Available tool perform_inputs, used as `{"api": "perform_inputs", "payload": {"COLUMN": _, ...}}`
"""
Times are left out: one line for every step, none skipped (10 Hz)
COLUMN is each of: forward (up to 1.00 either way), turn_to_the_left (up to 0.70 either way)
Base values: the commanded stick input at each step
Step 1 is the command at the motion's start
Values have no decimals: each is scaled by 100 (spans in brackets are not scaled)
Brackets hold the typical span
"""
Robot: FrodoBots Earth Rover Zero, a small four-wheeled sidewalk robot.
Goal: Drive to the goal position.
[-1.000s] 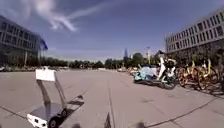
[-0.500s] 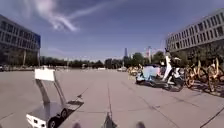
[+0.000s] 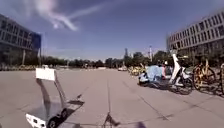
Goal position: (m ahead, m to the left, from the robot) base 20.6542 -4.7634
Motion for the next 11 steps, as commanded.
{"api": "perform_inputs", "payload": {"forward": 70, "turn_to_the_left": -7}}
{"api": "perform_inputs", "payload": {"forward": 70, "turn_to_the_left": -7}}
{"api": "perform_inputs", "payload": {"forward": 70, "turn_to_the_left": -5}}
{"api": "perform_inputs", "payload": {"forward": 70, "turn_to_the_left": 6}}
{"api": "perform_inputs", "payload": {"forward": 70, "turn_to_the_left": 7}}
{"api": "perform_inputs", "payload": {"forward": 70, "turn_to_the_left": 7}}
{"api": "perform_inputs", "payload": {"forward": 70, "turn_to_the_left": 7}}
{"api": "perform_inputs", "payload": {"forward": 70, "turn_to_the_left": 4}}
{"api": "perform_inputs", "payload": {"forward": 70, "turn_to_the_left": -2}}
{"api": "perform_inputs", "payload": {"forward": 70, "turn_to_the_left": -7}}
{"api": "perform_inputs", "payload": {"forward": 70, "turn_to_the_left": -7}}
